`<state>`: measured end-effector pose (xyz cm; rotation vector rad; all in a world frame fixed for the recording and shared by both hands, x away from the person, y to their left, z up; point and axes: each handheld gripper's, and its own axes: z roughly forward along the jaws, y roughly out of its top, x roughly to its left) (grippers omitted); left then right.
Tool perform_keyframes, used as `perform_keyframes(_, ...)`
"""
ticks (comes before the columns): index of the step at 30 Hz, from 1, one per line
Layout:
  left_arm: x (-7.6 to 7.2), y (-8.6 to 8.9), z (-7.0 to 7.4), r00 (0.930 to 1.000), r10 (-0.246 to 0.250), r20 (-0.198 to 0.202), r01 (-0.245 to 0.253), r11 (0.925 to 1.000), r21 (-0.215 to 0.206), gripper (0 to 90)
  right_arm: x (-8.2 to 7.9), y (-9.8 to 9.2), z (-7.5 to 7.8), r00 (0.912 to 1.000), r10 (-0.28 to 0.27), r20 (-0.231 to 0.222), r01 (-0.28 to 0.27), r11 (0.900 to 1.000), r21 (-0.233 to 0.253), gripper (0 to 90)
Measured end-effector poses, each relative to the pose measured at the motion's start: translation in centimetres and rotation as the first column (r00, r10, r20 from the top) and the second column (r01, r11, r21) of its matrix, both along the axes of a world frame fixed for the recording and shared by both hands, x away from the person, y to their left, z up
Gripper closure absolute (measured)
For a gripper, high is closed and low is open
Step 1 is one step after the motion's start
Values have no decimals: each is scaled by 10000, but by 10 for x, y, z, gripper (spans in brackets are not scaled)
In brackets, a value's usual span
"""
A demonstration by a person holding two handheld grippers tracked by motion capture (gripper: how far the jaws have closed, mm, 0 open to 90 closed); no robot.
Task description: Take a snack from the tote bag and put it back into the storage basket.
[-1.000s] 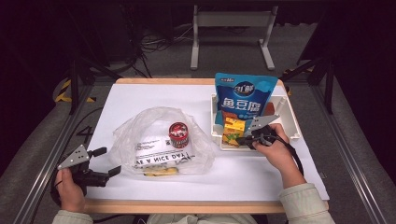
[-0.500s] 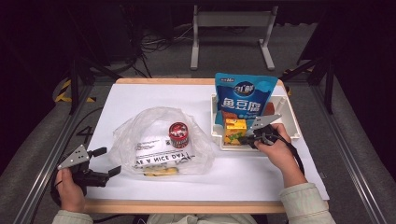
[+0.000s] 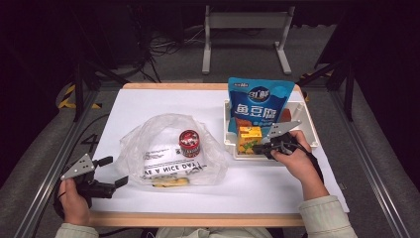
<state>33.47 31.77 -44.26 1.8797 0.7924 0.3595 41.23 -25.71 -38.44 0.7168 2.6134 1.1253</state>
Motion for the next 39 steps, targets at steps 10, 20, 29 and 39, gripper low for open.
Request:
perform_keyframes(10, 3, -3, 0, 10000, -9, 6, 9, 10000, -1, 21, -21, 32, 28, 9992, 12, 408, -83, 9844, 1760, 415)
perform_keyframes(20, 2, -2, 1, 10000, 0, 56, 0, 10000, -19, 20, -26, 69, 55, 9951, 318, 935, -508, 9767, 2086, 287)
perform_keyframes(29, 2, 0, 1, 10000, 33, 72, -33, 10000, -50, 20, -21, 102, 67, 9923, 685, 1033, -891, 9736, 2101, 233)
perform_keyframes(39, 1, -1, 1, 10000, 17, 47, -17, 10000, -35, 20, -18, 127, 73, 9890, 953, 1128, -1156, 9749, 1901, 188)
